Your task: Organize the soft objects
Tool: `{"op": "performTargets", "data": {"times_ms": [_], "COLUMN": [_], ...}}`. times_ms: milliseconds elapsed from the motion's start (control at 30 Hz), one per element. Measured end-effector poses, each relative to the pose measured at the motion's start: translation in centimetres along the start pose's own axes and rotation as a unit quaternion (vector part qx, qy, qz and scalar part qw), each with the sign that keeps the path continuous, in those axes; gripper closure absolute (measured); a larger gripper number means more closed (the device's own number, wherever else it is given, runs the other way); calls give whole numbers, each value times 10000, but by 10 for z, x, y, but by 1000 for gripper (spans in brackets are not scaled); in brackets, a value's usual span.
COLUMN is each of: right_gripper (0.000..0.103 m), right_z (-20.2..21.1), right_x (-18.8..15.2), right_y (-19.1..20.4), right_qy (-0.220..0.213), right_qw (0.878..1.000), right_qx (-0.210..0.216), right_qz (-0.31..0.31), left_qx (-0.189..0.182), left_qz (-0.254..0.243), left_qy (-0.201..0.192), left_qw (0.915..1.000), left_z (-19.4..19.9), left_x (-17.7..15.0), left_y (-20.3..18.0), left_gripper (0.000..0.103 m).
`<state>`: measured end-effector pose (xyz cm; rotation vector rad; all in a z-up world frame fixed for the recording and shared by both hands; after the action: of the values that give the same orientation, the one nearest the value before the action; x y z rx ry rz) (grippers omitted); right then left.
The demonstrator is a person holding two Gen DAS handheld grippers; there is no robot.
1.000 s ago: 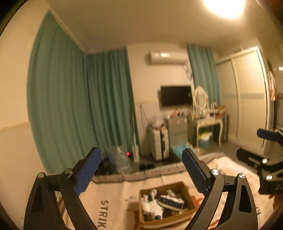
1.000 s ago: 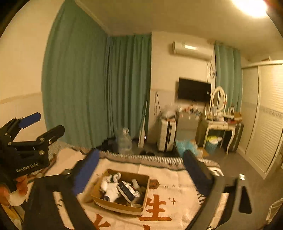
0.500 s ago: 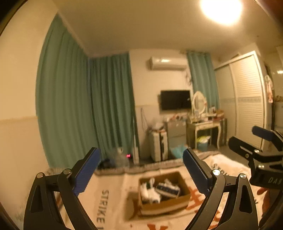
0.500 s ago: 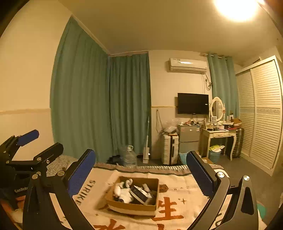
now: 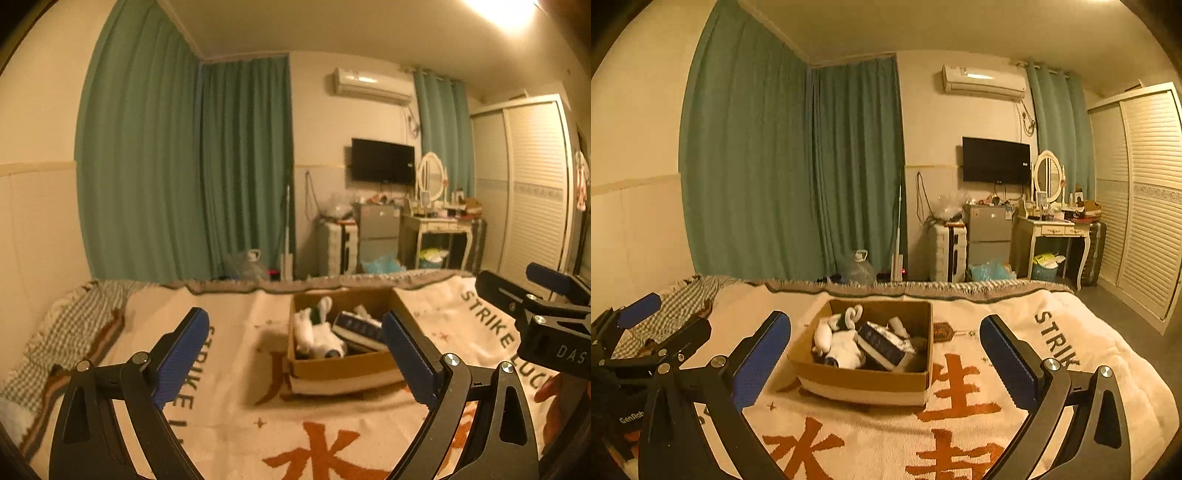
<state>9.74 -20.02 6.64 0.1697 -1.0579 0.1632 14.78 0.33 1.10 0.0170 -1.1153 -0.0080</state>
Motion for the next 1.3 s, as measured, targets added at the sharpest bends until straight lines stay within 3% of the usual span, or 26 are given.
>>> {"op": "performTargets", "data": {"times_ms": [400,1300], "right_gripper": [0,0], "right_z": [-8,0], "right_x": [-22,-21], "right_y": [1,3], "right_qy": [230,313], "right_qw": [9997,9994], "right_qx": [-25,-86], "right_qz": [13,82], "left_qx": [50,156], "left_qz": [122,95], "left_qy": [-16,67], "left_qw": [9999,9998], "left_z": [7,5], "left_x": [-6,-8], "left_y": [11,14], "left_gripper": [7,7]}}
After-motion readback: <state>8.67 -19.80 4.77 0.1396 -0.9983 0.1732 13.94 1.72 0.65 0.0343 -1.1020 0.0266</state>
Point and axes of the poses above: each gripper's, at about its wrist camera, not at the fingertips, and z roughly against the way its jaws point, y to its left, x to its top, the point moved 10 cm from there along -z, roughly the way its jaws point, and after that the axes turned 11 degrees about y, right-handed, at the moved point
